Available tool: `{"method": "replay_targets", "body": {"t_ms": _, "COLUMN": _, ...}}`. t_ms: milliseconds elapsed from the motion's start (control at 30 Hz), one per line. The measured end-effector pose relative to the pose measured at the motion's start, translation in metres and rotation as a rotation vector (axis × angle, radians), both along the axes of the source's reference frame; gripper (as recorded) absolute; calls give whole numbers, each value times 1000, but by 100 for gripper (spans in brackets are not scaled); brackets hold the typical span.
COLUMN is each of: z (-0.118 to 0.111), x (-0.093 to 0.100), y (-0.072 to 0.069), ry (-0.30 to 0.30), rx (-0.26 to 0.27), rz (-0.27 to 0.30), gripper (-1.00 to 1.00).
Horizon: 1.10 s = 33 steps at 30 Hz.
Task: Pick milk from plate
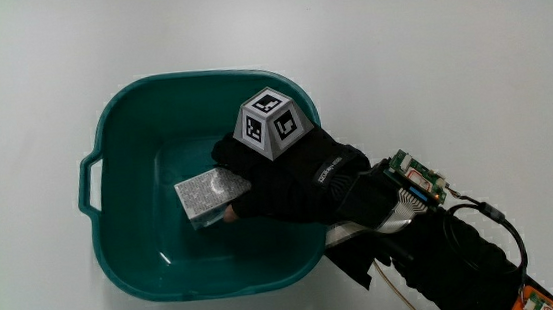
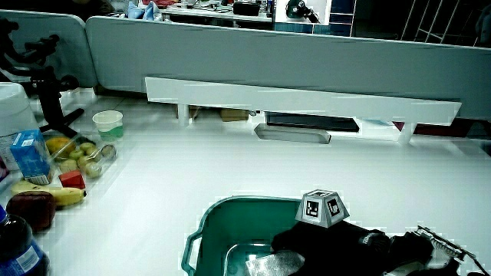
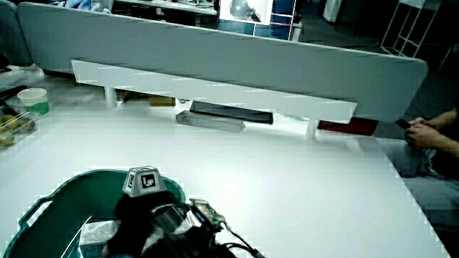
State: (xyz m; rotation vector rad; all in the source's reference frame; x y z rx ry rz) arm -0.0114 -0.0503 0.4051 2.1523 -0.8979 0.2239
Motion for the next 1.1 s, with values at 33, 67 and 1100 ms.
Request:
{"method": "replay_targets", "body": {"t_ms": 33, "z": -1, "x": 0, "y": 0, "ry": -1, "rx": 10, "rz": 0, "gripper": 77}}
{"method": "replay_targets", "body": {"t_ms": 67, "z": -2, "x": 0, "y": 0, "ry": -8, "rx": 12, "rz": 4, "gripper": 79}}
{"method": "replay_targets", "body": {"t_ms": 1100, "z": -29, "x": 5, "y": 3, "ry": -59, "rx": 110, "rz": -30, "gripper": 100}}
